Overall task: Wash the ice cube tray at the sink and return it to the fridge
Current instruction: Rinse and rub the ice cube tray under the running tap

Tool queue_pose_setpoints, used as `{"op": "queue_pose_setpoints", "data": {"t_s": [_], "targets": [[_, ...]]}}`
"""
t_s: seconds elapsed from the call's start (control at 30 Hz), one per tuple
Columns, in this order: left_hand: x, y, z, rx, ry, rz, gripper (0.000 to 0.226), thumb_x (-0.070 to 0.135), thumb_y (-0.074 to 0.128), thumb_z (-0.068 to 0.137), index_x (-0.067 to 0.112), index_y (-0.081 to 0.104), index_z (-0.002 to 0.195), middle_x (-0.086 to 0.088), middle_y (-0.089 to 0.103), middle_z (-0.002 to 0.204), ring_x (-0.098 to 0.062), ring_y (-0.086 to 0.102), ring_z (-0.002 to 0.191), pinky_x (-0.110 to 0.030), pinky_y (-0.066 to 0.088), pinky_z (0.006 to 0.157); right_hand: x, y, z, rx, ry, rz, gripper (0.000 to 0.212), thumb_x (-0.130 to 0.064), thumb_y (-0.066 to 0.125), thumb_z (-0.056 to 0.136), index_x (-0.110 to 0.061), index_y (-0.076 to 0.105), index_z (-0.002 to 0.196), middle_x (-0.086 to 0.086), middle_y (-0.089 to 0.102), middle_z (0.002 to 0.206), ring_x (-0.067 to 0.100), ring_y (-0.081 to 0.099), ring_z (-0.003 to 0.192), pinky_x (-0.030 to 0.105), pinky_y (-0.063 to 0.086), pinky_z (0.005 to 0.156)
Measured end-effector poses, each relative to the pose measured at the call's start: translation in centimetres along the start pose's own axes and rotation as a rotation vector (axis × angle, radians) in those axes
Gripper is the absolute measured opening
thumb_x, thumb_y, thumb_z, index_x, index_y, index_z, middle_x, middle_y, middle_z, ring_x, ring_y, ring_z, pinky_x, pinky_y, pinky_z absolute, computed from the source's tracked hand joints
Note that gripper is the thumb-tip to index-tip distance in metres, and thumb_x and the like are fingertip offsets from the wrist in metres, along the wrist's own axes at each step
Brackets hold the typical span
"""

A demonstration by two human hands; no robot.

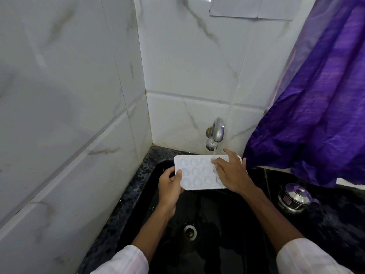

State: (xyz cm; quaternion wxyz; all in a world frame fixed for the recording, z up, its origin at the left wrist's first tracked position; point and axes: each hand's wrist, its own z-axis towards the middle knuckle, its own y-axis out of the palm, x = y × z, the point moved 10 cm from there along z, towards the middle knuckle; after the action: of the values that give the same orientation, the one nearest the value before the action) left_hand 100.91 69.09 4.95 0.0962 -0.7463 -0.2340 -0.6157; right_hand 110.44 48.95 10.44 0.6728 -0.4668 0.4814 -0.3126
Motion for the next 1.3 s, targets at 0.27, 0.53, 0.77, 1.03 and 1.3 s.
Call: {"op": "queue_pose_setpoints", "data": {"t_s": [0.27, 0.53, 0.77, 1.03, 1.3], "targets": [[0.0, 0.1, -0.1, 0.008, 0.006, 0.002, 0.027, 0.021, 0.054, 0.101, 0.013, 0.061, 0.126, -0.004, 0.077, 0.099, -0.016, 0.074, 0.091, -0.041, 0.063, 0.078, 0.4, 0.0, 0.1, -0.041, 0.023, -0.026, 0.036, -0.032, 0.034, 0.105, -0.029, 0.062, 0.127, 0.003, 0.023, 0.16, 0.027, 0.016, 0.148, 0.064, 0.002, 0.117], [0.1, -0.2, -0.1, 0.031, 0.009, -0.006, 0.025, 0.02, 0.054, 0.101, 0.014, 0.061, 0.124, -0.003, 0.076, 0.099, -0.016, 0.074, 0.09, -0.039, 0.063, 0.077, -0.5, -0.3, 0.0, -0.067, -0.026, -0.001, 0.037, -0.034, 0.034, 0.105, -0.032, 0.06, 0.131, 0.002, 0.026, 0.159, 0.024, 0.017, 0.146, 0.063, 0.003, 0.115], [-0.2, -0.7, 0.3, 0.06, -0.007, -0.027, 0.024, 0.02, 0.054, 0.101, 0.013, 0.063, 0.122, -0.004, 0.076, 0.099, -0.018, 0.074, 0.091, -0.043, 0.062, 0.08, -0.4, 0.7, 0.7, -0.105, -0.052, 0.095, 0.032, -0.036, 0.04, 0.103, -0.034, 0.057, 0.13, 0.0, 0.025, 0.159, 0.027, 0.012, 0.149, 0.06, 0.007, 0.118], [0.4, -0.8, 1.1, 0.09, -0.011, -0.058, 0.025, 0.019, 0.053, 0.101, 0.011, 0.062, 0.123, -0.001, 0.075, 0.099, -0.016, 0.073, 0.091, -0.039, 0.062, 0.079, -0.8, -2.3, 0.2, 0.206, -0.135, 0.185, 0.014, -0.011, 0.047, 0.098, -0.016, 0.058, 0.105, 0.001, 0.049, 0.135, 0.017, 0.043, 0.127, 0.037, 0.023, 0.112], [0.9, -0.2, 1.6, 0.116, -0.023, -0.087, 0.024, 0.016, 0.053, 0.101, 0.008, 0.061, 0.122, -0.001, 0.073, 0.097, -0.016, 0.072, 0.091, -0.036, 0.062, 0.075, -1.1, -1.2, 0.4, 0.131, -0.156, 0.046, 0.027, -0.025, 0.04, 0.098, -0.026, 0.065, 0.108, 0.005, 0.037, 0.15, 0.021, 0.031, 0.14, 0.061, 0.009, 0.115]]}}
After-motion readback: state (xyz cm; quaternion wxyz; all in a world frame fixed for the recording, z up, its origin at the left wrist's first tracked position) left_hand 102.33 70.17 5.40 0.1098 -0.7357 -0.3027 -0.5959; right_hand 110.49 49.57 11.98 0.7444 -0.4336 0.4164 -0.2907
